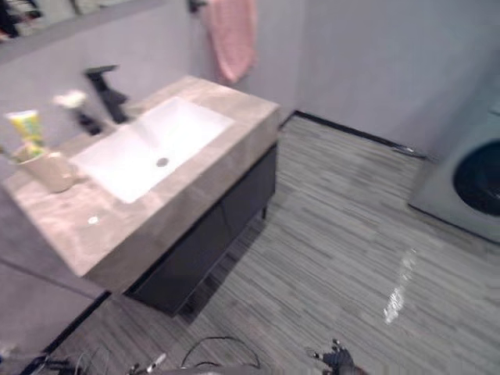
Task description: Organize washtable
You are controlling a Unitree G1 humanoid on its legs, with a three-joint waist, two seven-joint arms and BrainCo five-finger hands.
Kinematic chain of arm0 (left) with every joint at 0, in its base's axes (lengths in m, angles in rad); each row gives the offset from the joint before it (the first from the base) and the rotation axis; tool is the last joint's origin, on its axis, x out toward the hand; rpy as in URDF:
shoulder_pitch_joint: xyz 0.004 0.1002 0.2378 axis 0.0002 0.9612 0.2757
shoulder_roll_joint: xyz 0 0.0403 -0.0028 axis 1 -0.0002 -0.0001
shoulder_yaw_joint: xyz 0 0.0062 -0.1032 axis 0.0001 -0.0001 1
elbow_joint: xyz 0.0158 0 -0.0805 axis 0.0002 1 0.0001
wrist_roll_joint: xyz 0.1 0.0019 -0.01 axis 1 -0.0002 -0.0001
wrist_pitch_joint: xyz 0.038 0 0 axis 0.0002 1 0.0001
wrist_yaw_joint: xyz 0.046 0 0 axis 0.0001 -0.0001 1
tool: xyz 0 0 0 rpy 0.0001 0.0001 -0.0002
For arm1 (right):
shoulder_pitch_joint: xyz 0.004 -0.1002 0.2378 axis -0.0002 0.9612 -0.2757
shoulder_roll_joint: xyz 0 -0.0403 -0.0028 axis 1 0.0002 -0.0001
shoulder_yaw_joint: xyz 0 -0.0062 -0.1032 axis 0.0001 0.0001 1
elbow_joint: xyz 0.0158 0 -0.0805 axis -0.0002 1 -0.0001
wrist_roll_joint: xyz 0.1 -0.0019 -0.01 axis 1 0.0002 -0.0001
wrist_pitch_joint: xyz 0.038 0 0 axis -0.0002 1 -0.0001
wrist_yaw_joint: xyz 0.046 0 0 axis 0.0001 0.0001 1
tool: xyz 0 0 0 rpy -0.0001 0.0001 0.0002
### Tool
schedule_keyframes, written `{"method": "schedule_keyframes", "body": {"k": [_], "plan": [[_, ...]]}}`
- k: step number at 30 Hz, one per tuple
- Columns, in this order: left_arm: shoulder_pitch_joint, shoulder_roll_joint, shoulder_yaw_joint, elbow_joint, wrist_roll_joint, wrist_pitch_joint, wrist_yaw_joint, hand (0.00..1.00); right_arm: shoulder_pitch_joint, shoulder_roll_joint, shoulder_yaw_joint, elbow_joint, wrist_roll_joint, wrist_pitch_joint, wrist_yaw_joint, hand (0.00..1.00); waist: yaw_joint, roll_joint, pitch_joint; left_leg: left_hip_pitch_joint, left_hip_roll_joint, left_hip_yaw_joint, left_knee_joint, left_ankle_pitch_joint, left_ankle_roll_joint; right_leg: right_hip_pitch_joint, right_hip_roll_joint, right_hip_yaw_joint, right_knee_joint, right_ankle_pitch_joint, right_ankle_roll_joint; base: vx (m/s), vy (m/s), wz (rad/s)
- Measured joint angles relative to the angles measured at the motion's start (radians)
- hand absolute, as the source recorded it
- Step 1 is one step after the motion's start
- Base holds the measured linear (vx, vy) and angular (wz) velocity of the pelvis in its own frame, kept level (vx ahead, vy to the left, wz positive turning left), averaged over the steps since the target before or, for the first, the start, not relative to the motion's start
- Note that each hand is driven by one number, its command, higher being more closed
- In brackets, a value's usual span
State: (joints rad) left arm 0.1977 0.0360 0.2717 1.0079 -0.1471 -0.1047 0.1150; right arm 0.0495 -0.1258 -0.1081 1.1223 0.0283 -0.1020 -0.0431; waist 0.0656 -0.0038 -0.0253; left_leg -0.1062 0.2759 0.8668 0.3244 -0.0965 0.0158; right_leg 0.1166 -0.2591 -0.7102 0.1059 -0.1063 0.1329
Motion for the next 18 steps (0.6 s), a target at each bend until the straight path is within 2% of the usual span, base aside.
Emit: {"method": "schedule_keyframes", "body": {"k": [1,2,3,4,5,6,8,9,10,11,12,13,14,15,16,18], "plan": [[-0.019,0.014,-0.005,-0.008,-0.006,-0.008,0.001,0.00,-0.014,0.026,0.017,-0.009,0.000,-0.003,0.001,0.00,0.009,-0.019,0.013,-0.045,0.062,-0.010,0.129,-0.003,0.002,0.032,0.039,0.030,-0.092,0.027,-0.005,0.01,-0.367,-0.99],[-0.026,0.015,-0.005,-0.011,-0.015,-0.015,0.001,0.00,-0.017,0.039,0.031,-0.009,0.000,-0.004,0.001,0.00,0.006,-0.029,0.014,-0.063,0.069,-0.027,0.154,-0.017,-0.020,0.039,0.050,0.039,-0.112,0.026,-0.003,0.04,-0.239,-0.48],[-0.039,-0.004,-0.018,-0.015,-0.020,-0.016,0.004,0.00,-0.021,0.032,0.035,-0.009,0.000,-0.003,0.000,0.00,0.001,-0.021,0.015,-0.073,0.015,-0.082,0.066,-0.034,-0.047,0.040,0.037,0.044,-0.110,0.026,-0.003,0.10,-0.045,-0.24],[-0.044,-0.032,-0.048,-0.030,-0.020,-0.017,0.007,0.00,-0.023,0.012,0.035,-0.008,0.000,-0.003,0.000,0.00,0.004,0.001,0.020,-0.067,-0.067,-0.132,-0.077,0.000,-0.012,0.039,0.032,0.057,-0.096,0.025,-0.003,0.09,0.018,-0.23],[-0.041,-0.042,-0.056,-0.037,-0.020,-0.019,0.010,0.00,-0.024,0.005,0.035,-0.009,0.000,-0.004,0.000,0.00,0.005,0.012,0.020,-0.062,-0.089,-0.151,-0.126,0.052,0.011,0.039,0.035,0.062,-0.091,0.024,-0.002,0.17,0.047,-0.35],[-0.045,-0.038,-0.065,-0.053,-0.021,-0.024,0.024,0.00,-0.024,0.007,0.035,-0.009,0.000,-0.005,-0.001,0.00,0.004,0.001,0.024,-0.029,-0.108,-0.159,-0.163,0.103,-0.010,0.033,0.028,0.082,-0.085,0.021,0.002,0.12,-0.034,-0.33],[-0.066,-0.020,-0.074,-0.076,-0.022,-0.034,0.027,0.00,-0.040,0.025,0.035,-0.010,-0.001,-0.009,0.000,0.00,0.003,-0.019,0.059,-0.021,-0.100,-0.178,-0.152,0.102,-0.011,0.036,0.033,0.101,-0.087,0.021,0.002,0.09,-0.052,-0.27],[-0.072,-0.020,-0.075,-0.078,-0.030,-0.037,0.031,0.00,-0.047,0.028,0.035,-0.007,-0.002,-0.008,0.000,0.00,0.003,-0.025,0.079,-0.024,-0.094,-0.231,-0.118,0.100,-0.013,0.035,0.034,0.121,-0.074,0.021,0.001,0.02,-0.096,-0.38],[-0.064,-0.021,-0.069,-0.087,-0.044,-0.038,0.040,0.00,-0.050,0.026,0.034,-0.007,-0.002,-0.009,-0.002,0.00,0.005,-0.023,0.099,-0.039,-0.075,-0.349,-0.051,0.098,-0.015,0.034,0.034,0.150,-0.046,0.024,-0.003,0.02,-0.114,-0.50],[-0.056,-0.021,-0.067,-0.092,-0.050,-0.039,0.041,0.00,-0.051,0.026,0.035,-0.007,-0.003,-0.009,-0.002,0.00,0.008,-0.022,0.107,-0.050,-0.065,-0.408,0.001,0.095,-0.019,0.035,0.034,0.171,-0.038,0.028,-0.009,0.01,-0.113,-0.76],[-0.047,-0.028,-0.061,-0.101,-0.068,-0.048,0.041,0.00,-0.057,0.028,0.035,-0.010,-0.005,-0.010,-0.002,0.00,0.022,-0.027,0.113,-0.100,-0.090,-0.573,0.062,0.037,-0.080,0.034,0.031,0.219,-0.041,0.037,-0.022,0.04,0.037,-1.11],[-0.043,-0.040,-0.066,-0.104,-0.071,-0.054,0.039,0.00,-0.060,0.006,0.030,-0.004,-0.009,-0.009,-0.003,0.00,0.035,0.008,0.113,-0.106,-0.159,-0.759,0.033,-0.010,-0.139,0.019,0.029,0.271,-0.036,0.037,-0.021,0.05,0.119,-1.21],[-0.041,-0.047,-0.067,-0.104,-0.072,-0.058,0.039,0.00,-0.061,-0.003,0.030,-0.001,-0.011,-0.008,-0.003,0.00,0.036,0.029,0.115,-0.098,-0.176,-0.815,0.002,-0.022,-0.124,0.016,0.040,0.294,-0.040,0.036,-0.020,0.10,0.204,-0.95],[-0.040,-0.048,-0.072,-0.098,-0.077,-0.057,0.040,0.00,-0.061,-0.002,0.026,-0.005,-0.013,-0.009,-0.004,0.00,0.022,0.046,0.110,-0.052,-0.172,-0.837,-0.051,-0.046,-0.104,0.015,0.049,0.306,-0.038,0.027,-0.007,0.13,0.111,-0.36],[-0.048,-0.047,-0.080,-0.100,-0.077,-0.058,0.040,0.00,-0.054,-0.002,0.022,-0.003,-0.013,-0.006,-0.004,0.00,0.021,0.046,0.110,-0.048,-0.176,-0.834,-0.061,-0.045,-0.103,0.008,0.045,0.303,-0.027,0.027,-0.007,0.18,0.109,-0.15],[-0.048,-0.026,-0.109,-0.113,-0.077,-0.060,0.037,0.00,-0.024,0.043,-0.007,0.000,-0.020,-0.001,-0.002,0.00,0.028,0.029,0.113,-0.029,-0.167,-0.837,-0.070,-0.045,-0.103,-0.020,0.044,0.303,0.053,0.028,-0.008,0.13,0.056,-0.02]]}}
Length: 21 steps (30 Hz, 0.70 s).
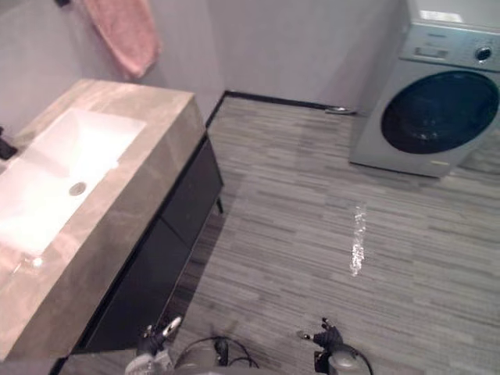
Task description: Organize washtable
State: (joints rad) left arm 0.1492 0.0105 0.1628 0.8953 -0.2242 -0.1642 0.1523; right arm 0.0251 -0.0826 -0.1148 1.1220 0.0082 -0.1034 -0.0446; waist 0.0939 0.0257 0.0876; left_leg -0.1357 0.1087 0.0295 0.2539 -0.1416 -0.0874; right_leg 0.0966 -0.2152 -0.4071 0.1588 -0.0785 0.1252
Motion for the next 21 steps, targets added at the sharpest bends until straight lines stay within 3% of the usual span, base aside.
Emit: {"method": "schedule_keyframes", "body": {"k": [1,2,3,4,6,9,15,19,21], "plan": [[0.012,0.003,0.002,0.012,0.002,0.004,0.000,0.00,0.017,0.026,-0.005,-0.003,-0.001,-0.001,0.001,0.00,-0.003,0.000,-0.006,0.017,0.021,-0.001,-0.007,0.000,0.000,-0.005,0.017,0.018,-0.028,-0.054,0.007,0.04,-0.011,0.02],[0.016,0.008,0.004,0.017,0.002,0.004,0.000,0.00,0.018,0.033,-0.002,-0.009,-0.001,-0.002,0.002,0.00,-0.004,-0.010,-0.009,0.026,0.020,0.000,-0.014,0.000,0.000,0.007,0.033,0.032,-0.094,-0.049,0.005,-0.04,-0.116,0.10],[0.015,0.028,0.004,0.030,0.007,0.007,-0.001,0.00,0.016,0.037,-0.001,-0.012,0.000,-0.007,0.003,0.00,-0.012,-0.045,-0.009,0.036,-0.006,0.000,-0.022,-0.001,-0.001,0.016,0.039,0.029,-0.160,0.001,-0.005,-0.05,-0.111,0.14],[0.011,0.029,0.005,0.042,0.013,0.008,-0.001,0.00,0.013,0.033,-0.006,-0.010,0.001,-0.007,0.001,0.00,-0.019,-0.047,-0.012,0.048,-0.006,-0.002,-0.034,-0.005,-0.006,0.025,0.042,0.024,-0.165,0.000,0.006,-0.04,-0.120,0.16],[0.017,0.005,0.006,0.050,0.031,0.008,-0.010,0.00,0.011,0.006,-0.008,-0.010,0.001,-0.009,-0.002,0.00,-0.022,-0.007,-0.022,0.082,0.004,0.009,-0.085,0.004,-0.016,0.019,0.049,0.040,-0.158,0.000,0.005,0.04,-0.015,-0.21],[0.021,-0.004,0.005,0.078,0.052,0.008,-0.020,0.00,0.027,-0.007,-0.007,-0.009,0.003,-0.007,-0.001,0.00,-0.025,0.015,-0.034,0.126,0.009,0.059,-0.128,0.004,-0.017,0.019,0.048,0.084,-0.158,0.001,0.005,0.06,0.030,-0.44],[-0.001,0.001,-0.007,0.096,0.080,0.007,-0.023,0.00,0.052,0.001,-0.016,-0.006,0.003,-0.006,0.000,0.00,-0.039,-0.006,-0.041,0.164,0.009,0.111,-0.152,0.004,-0.017,0.011,0.044,0.127,-0.157,0.021,-0.003,0.03,0.048,-0.27],[-0.007,0.041,-0.063,0.112,0.082,0.007,-0.023,0.00,0.056,0.022,-0.058,-0.007,0.003,-0.005,0.000,0.00,-0.062,-0.039,-0.050,0.183,-0.004,0.124,-0.152,0.004,-0.017,0.003,0.028,0.139,-0.145,0.039,0.005,0.00,0.088,-0.15],[-0.014,0.045,-0.084,0.119,0.085,0.007,-0.023,0.00,0.059,0.023,-0.075,-0.007,0.003,-0.005,0.000,0.00,-0.062,-0.037,-0.050,0.195,-0.005,0.145,-0.151,0.004,-0.017,-0.002,0.024,0.160,-0.141,0.060,0.010,-0.02,0.102,-0.30]]}}
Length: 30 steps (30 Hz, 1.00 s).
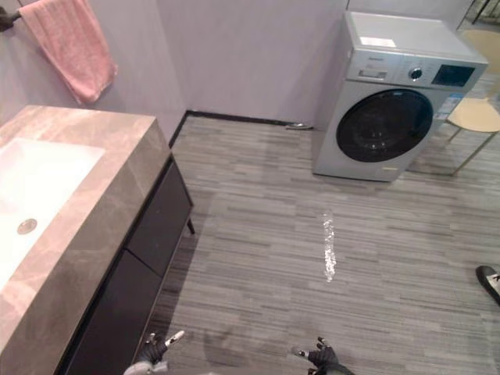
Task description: Organize washtable
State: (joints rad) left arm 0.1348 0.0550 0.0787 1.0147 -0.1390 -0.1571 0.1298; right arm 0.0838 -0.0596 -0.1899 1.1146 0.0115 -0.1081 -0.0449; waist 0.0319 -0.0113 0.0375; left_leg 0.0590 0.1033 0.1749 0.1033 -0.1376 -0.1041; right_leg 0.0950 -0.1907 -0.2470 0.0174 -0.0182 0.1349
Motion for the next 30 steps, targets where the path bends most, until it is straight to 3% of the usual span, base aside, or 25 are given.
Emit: {"method": "schedule_keyframes", "body": {"k": [4,5,6,7,8,9,11,12,14,16,17,18,19,20,21,22,28,30], "plan": [[-0.009,0.006,-0.011,0.020,0.005,0.000,0.001,0.00,-0.004,0.006,-0.003,-0.009,0.005,0.000,0.001,0.00,-0.010,0.004,0.002,0.004,0.008,0.083,0.006,-0.002,0.004,-0.100,-0.005,0.038,0.108,0.006,-0.003,-0.03,0.091,-0.70],[-0.013,0.005,-0.010,0.033,0.005,0.000,0.001,0.00,-0.004,0.010,-0.015,-0.026,0.014,-0.001,0.000,0.00,-0.018,0.012,0.008,0.008,0.018,0.121,0.028,-0.006,0.010,-0.145,-0.009,-0.013,0.184,0.015,-0.017,-0.05,0.031,-0.99],[-0.030,0.006,-0.010,0.047,0.014,0.003,0.000,0.00,-0.002,0.020,-0.036,-0.042,0.020,-0.002,0.000,0.00,-0.017,0.009,0.029,0.003,0.023,0.162,0.111,-0.008,0.021,-0.169,-0.030,-0.097,0.250,0.043,-0.057,-0.06,0.030,-1.03],[-0.037,0.010,-0.009,0.047,0.020,0.002,-0.001,0.00,-0.001,0.025,-0.039,-0.043,0.020,-0.004,0.000,0.00,-0.018,-0.008,0.045,-0.011,0.014,0.174,0.137,-0.040,0.028,-0.164,-0.046,-0.134,0.253,0.060,-0.082,-0.17,0.086,-1.37],[-0.030,0.002,-0.013,0.047,0.039,-0.002,-0.001,0.00,-0.014,-0.004,-0.041,-0.045,0.021,-0.004,0.001,0.00,-0.010,0.042,0.032,0.004,-0.037,0.138,-0.020,-0.010,0.097,-0.165,-0.054,-0.212,0.302,0.026,-0.130,-0.18,0.101,-1.39],[-0.020,0.003,-0.019,0.043,0.039,-0.006,-0.004,0.00,-0.019,-0.012,-0.048,-0.040,0.023,-0.002,0.000,0.00,-0.017,0.025,0.042,0.028,-0.052,0.205,-0.024,-0.007,0.081,-0.206,-0.116,-0.251,0.522,-0.082,-0.140,-0.17,0.096,-1.36],[-0.021,0.014,-0.019,0.042,0.040,0.007,-0.001,0.00,-0.008,-0.004,-0.055,-0.040,0.027,-0.006,0.005,0.00,-0.022,0.025,0.036,0.027,-0.058,0.268,-0.014,-0.020,0.100,-0.216,-0.160,-0.329,0.687,-0.159,-0.188,-0.02,0.014,-1.02],[-0.019,0.010,-0.010,0.042,0.042,0.010,-0.001,0.00,-0.007,0.000,-0.073,-0.036,0.026,-0.004,0.005,0.00,-0.018,0.022,0.028,0.026,-0.041,0.319,-0.014,-0.022,0.103,-0.184,-0.166,-0.430,0.720,-0.187,-0.210,0.00,-0.001,-1.42],[-0.006,0.008,0.023,0.033,0.037,0.011,-0.004,0.00,-0.007,0.012,-0.087,-0.016,0.025,-0.003,0.005,0.00,-0.014,0.014,0.018,0.017,-0.023,0.400,-0.006,-0.021,0.106,-0.131,-0.197,-0.556,0.691,-0.207,-0.198,-0.02,-0.092,-1.54],[-0.004,0.023,0.061,0.033,0.034,0.018,-0.003,0.00,-0.006,0.021,-0.086,0.017,0.015,0.001,0.006,0.00,-0.014,-0.021,-0.009,-0.027,0.007,0.503,0.055,-0.039,0.134,-0.099,-0.228,-0.617,0.544,-0.138,-0.201,-0.02,-0.213,-1.70],[-0.006,0.030,0.084,0.037,0.034,0.021,-0.003,0.00,-0.010,0.022,-0.089,0.017,0.014,0.005,0.005,0.00,-0.015,-0.047,-0.014,-0.041,0.039,0.565,0.107,-0.049,0.136,-0.094,-0.186,-0.602,0.435,-0.104,-0.137,-0.02,-0.267,-1.55],[-0.005,0.035,0.092,0.037,0.032,0.022,-0.003,0.00,-0.012,0.023,-0.088,0.007,0.014,0.004,0.004,0.00,-0.015,-0.043,-0.010,-0.054,0.076,0.602,0.174,-0.053,0.138,-0.083,-0.138,-0.600,0.354,-0.084,-0.134,-0.02,-0.383,-1.71],[-0.007,0.035,0.094,0.030,0.024,0.017,-0.007,0.00,-0.002,0.023,-0.088,0.001,0.014,0.006,0.000,0.00,-0.015,-0.061,-0.004,-0.094,0.096,0.629,0.246,-0.079,0.112,-0.061,-0.098,-0.563,0.232,-0.062,-0.112,-0.05,-0.306,-1.31],[-0.011,0.021,0.095,0.023,0.024,0.015,-0.009,0.00,-0.005,0.004,-0.088,0.001,0.014,0.007,0.001,0.00,-0.014,-0.060,-0.006,-0.107,0.057,0.626,0.153,-0.062,0.112,-0.048,-0.078,-0.528,0.141,-0.048,-0.087,-0.09,-0.183,-1.22],[-0.009,-0.006,0.098,0.012,0.024,0.014,-0.015,0.00,-0.010,-0.022,-0.086,-0.001,0.014,0.005,0.001,0.00,-0.013,-0.036,-0.009,-0.127,0.057,0.642,0.091,-0.003,0.117,-0.049,-0.038,-0.503,0.076,-0.017,-0.037,-0.12,-0.086,-1.20],[-0.009,-0.014,0.122,0.011,0.021,0.015,-0.015,0.00,-0.017,-0.026,-0.080,-0.002,0.014,0.005,0.002,0.00,-0.009,-0.027,-0.023,-0.116,0.054,0.691,0.089,0.008,0.111,-0.047,-0.020,-0.460,0.006,-0.003,-0.014,-0.01,-0.095,-1.02],[-0.003,-0.013,0.129,0.007,0.009,0.015,-0.011,0.00,0.008,0.033,-0.065,-0.010,0.014,0.003,0.007,0.00,-0.019,-0.041,-0.011,-0.050,0.106,0.732,0.141,0.020,0.094,0.001,0.015,-0.412,-0.018,-0.005,-0.040,0.10,-0.137,-0.37],[-0.004,-0.010,0.131,0.006,0.000,0.015,-0.010,0.00,0.009,0.030,-0.040,-0.013,0.015,-0.002,0.007,0.00,-0.019,-0.045,-0.003,-0.036,0.171,0.734,0.254,0.022,0.090,0.023,0.025,-0.381,-0.011,-0.019,-0.062,0.09,-0.140,-0.40]]}}
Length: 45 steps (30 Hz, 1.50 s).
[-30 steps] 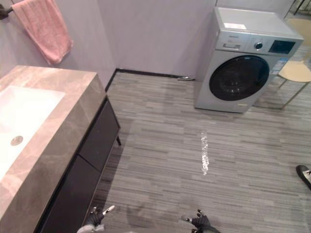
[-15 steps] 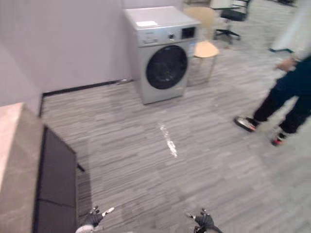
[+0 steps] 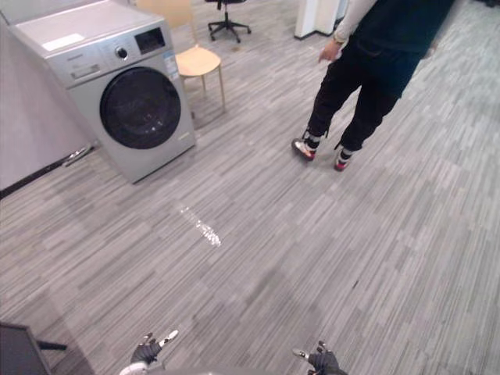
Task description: Organize washtable
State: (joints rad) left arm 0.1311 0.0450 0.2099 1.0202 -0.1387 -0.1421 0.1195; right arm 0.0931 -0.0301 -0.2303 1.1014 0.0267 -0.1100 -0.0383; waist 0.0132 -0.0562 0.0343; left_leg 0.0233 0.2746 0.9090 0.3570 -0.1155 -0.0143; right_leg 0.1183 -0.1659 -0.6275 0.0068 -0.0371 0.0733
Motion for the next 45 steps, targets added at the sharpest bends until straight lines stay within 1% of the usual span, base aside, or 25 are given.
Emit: {"method": "schedule_keyframes", "body": {"k": [1,2,3,4,5,7,8,9,10,11,12,14,15,17,18,21,29,34,38,40,41,42,43,44,45], "plan": [[0.000,-0.001,0.002,0.000,-0.005,0.000,0.001,0.00,0.000,-0.002,0.008,-0.002,0.000,-0.001,0.000,0.00,0.002,0.002,0.002,-0.001,0.029,-0.003,0.048,-0.001,0.000,0.003,0.008,0.012,0.002,-0.001,-0.002,0.07,-0.171,-0.61],[0.003,-0.002,0.020,-0.006,-0.008,-0.001,0.004,0.00,-0.003,-0.004,0.024,-0.008,0.000,-0.002,0.001,0.00,0.006,0.010,0.012,-0.013,0.092,-0.044,0.172,0.000,0.000,0.015,0.032,0.042,0.011,-0.004,-0.007,0.10,-0.193,-0.86],[0.011,-0.009,0.043,-0.011,-0.016,-0.003,0.012,0.00,-0.007,-0.009,0.048,-0.013,0.000,-0.004,0.002,0.00,0.010,0.016,0.035,-0.060,0.161,-0.149,0.344,0.010,0.017,0.046,0.048,0.087,0.011,-0.010,-0.016,0.18,-0.175,-1.04],[0.009,-0.010,0.062,-0.010,-0.026,-0.009,0.014,0.00,-0.015,-0.009,0.053,-0.015,0.000,-0.004,0.002,0.00,0.022,0.019,0.039,-0.111,0.153,-0.265,0.418,-0.017,0.013,0.055,0.044,0.128,0.010,-0.026,-0.036,0.18,0.012,-1.38],[0.005,-0.017,0.072,-0.015,-0.030,-0.017,0.015,0.00,-0.030,-0.033,0.050,-0.012,0.000,-0.002,-0.002,0.00,0.029,0.028,0.052,-0.187,0.042,-0.474,0.437,-0.122,-0.019,0.049,0.012,0.204,0.025,-0.027,-0.035,0.13,0.207,-1.40],[0.019,-0.007,0.080,-0.023,-0.045,-0.023,0.018,0.00,-0.046,-0.036,0.049,-0.002,0.000,-0.003,0.000,0.00,0.058,0.031,0.075,-0.229,-0.093,-0.671,0.295,-0.142,-0.023,0.016,-0.030,0.312,0.085,-0.040,-0.017,0.04,0.325,-1.57],[0.031,-0.007,0.081,-0.023,-0.046,-0.023,0.019,0.00,-0.047,-0.037,0.050,-0.002,0.001,-0.004,0.000,0.00,0.060,0.046,0.077,-0.220,-0.105,-0.724,0.216,-0.125,-0.043,0.008,-0.023,0.337,0.098,-0.051,0.002,0.07,0.387,-1.68],[0.051,-0.009,0.104,0.004,-0.047,-0.016,0.019,0.00,-0.052,-0.023,0.056,-0.004,0.002,-0.005,0.001,0.00,0.062,0.068,0.082,-0.167,-0.137,-0.805,0.130,-0.177,-0.049,-0.004,-0.015,0.392,0.102,-0.085,0.057,0.09,0.310,-1.11],[0.048,0.001,0.110,0.014,-0.049,-0.014,0.023,0.00,-0.049,-0.010,0.069,-0.004,0.002,-0.005,0.003,0.00,0.055,0.048,0.085,-0.167,-0.149,-0.806,0.141,-0.173,-0.058,-0.009,-0.021,0.403,0.102,-0.085,0.056,0.08,0.343,-1.03],[0.051,0.009,0.113,0.012,-0.051,-0.016,0.035,0.00,-0.045,-0.006,0.089,0.010,0.001,-0.011,0.018,0.00,0.059,0.021,0.087,-0.177,-0.185,-0.873,0.173,-0.173,-0.057,-0.043,-0.025,0.434,0.122,-0.085,0.056,0.03,0.200,-0.52],[0.055,0.013,0.116,0.012,-0.055,-0.015,0.035,0.00,-0.043,-0.015,0.083,0.024,0.002,-0.013,0.020,0.00,0.057,0.016,0.086,-0.184,-0.226,-0.978,0.194,-0.179,-0.061,-0.053,-0.029,0.480,0.125,-0.082,0.052,0.00,0.189,-0.49],[0.048,0.005,0.114,0.010,-0.065,-0.019,0.035,0.00,-0.034,-0.019,0.070,0.024,0.003,-0.017,0.020,0.00,0.053,0.019,0.087,-0.187,-0.237,-0.975,0.182,-0.191,-0.059,-0.067,-0.029,0.504,0.109,-0.070,0.033,-0.02,0.154,-0.31],[0.046,0.006,0.114,0.010,-0.067,-0.020,0.036,0.00,-0.038,-0.020,0.068,0.026,0.003,-0.018,0.021,0.00,0.055,0.030,0.083,-0.186,-0.232,-0.954,0.169,-0.213,-0.030,-0.086,-0.026,0.525,0.094,-0.064,0.026,-0.04,0.142,-0.44],[0.049,0.003,0.113,0.012,-0.067,-0.019,0.036,0.00,-0.042,-0.023,0.048,0.035,0.004,-0.019,0.022,0.00,0.055,0.039,0.085,-0.181,-0.225,-0.917,0.171,-0.237,-0.015,-0.093,-0.025,0.572,0.071,-0.040,0.057,-0.06,0.127,-0.70],[0.058,-0.003,0.110,0.013,-0.064,-0.019,0.035,0.00,-0.041,-0.024,0.037,0.038,0.012,-0.018,0.021,0.00,0.053,0.054,0.076,-0.177,-0.222,-0.891,0.164,-0.241,-0.011,-0.105,-0.026,0.597,0.061,-0.030,0.056,-0.07,0.135,-0.96],[0.067,-0.017,0.095,0.013,-0.062,-0.019,0.033,0.00,-0.038,-0.033,0.034,0.042,0.039,-0.017,0.022,0.00,0.053,0.063,0.052,-0.147,-0.219,-0.824,0.116,-0.244,-0.008,-0.126,-0.032,0.662,0.020,0.007,0.055,-0.03,0.068,-0.74],[0.066,-0.013,0.062,0.035,-0.048,-0.019,0.034,0.00,-0.016,-0.040,0.037,0.047,0.042,-0.011,0.022,0.00,0.028,0.064,-0.012,-0.022,-0.222,-0.824,-0.062,-0.178,-0.020,-0.083,-0.022,0.617,-0.018,0.033,0.052,0.10,-0.036,-0.15],[0.069,-0.027,0.066,0.076,-0.050,-0.019,0.033,0.00,0.014,-0.058,0.040,0.052,0.042,-0.012,0.021,0.00,0.027,0.086,-0.068,0.043,-0.222,-0.821,-0.062,-0.174,-0.023,-0.036,-0.023,0.600,-0.028,0.039,0.054,0.12,0.011,-0.25],[0.064,-0.032,0.067,0.078,-0.050,-0.019,0.033,0.00,0.023,-0.057,0.040,0.052,0.042,-0.012,0.020,0.00,0.024,0.086,-0.092,0.059,-0.227,-0.813,-0.051,-0.174,-0.024,-0.031,-0.026,0.593,-0.028,0.058,0.048,0.08,0.065,-0.31],[0.059,-0.022,0.089,0.072,-0.057,-0.022,0.028,0.00,0.014,-0.049,0.038,0.044,0.041,-0.011,0.019,0.00,0.027,0.051,-0.080,-0.018,-0.259,-0.825,0.137,-0.143,-0.061,-0.018,-0.077,0.555,-0.026,0.084,0.048,0.04,0.112,0.04],[0.050,0.009,0.103,0.068,-0.064,-0.027,0.024,0.00,0.026,-0.030,0.028,0.054,0.041,-0.010,0.018,0.00,0.025,-0.003,-0.075,-0.075,-0.282,-0.844,0.081,-0.209,0.001,0.000,-0.143,0.543,-0.028,0.084,0.049,-0.05,0.099,0.48],[0.049,0.007,0.096,0.062,-0.064,-0.031,0.021,0.00,0.033,-0.033,0.017,0.056,0.042,-0.009,0.019,0.00,0.021,0.015,-0.080,-0.068,-0.263,-0.857,-0.083,-0.140,-0.001,0.000,-0.124,0.530,-0.017,0.087,0.052,-0.09,0.175,0.55],[0.061,0.009,0.079,0.045,-0.065,-0.032,0.019,0.00,0.030,-0.055,-0.005,0.055,0.041,-0.001,0.017,0.00,0.021,0.034,-0.066,-0.065,-0.244,-0.869,-0.125,-0.049,-0.030,-0.006,-0.116,0.525,0.008,0.077,0.074,-0.04,0.129,0.21],[0.075,0.014,0.076,0.045,-0.064,-0.031,0.018,0.00,0.029,-0.051,0.001,0.050,0.040,-0.002,0.021,0.00,0.026,0.050,-0.063,-0.053,-0.241,-0.864,-0.142,-0.049,-0.029,-0.011,-0.104,0.520,0.021,0.074,0.074,0.05,0.155,-0.07],[0.095,0.016,0.075,0.047,-0.064,-0.029,0.018,0.00,0.026,-0.026,0.002,0.045,0.040,-0.001,0.020,0.00,0.028,0.034,-0.065,-0.036,-0.242,-0.854,-0.169,-0.043,-0.021,-0.018,-0.089,0.519,0.034,0.062,0.062,0.08,0.040,-0.21]]}}
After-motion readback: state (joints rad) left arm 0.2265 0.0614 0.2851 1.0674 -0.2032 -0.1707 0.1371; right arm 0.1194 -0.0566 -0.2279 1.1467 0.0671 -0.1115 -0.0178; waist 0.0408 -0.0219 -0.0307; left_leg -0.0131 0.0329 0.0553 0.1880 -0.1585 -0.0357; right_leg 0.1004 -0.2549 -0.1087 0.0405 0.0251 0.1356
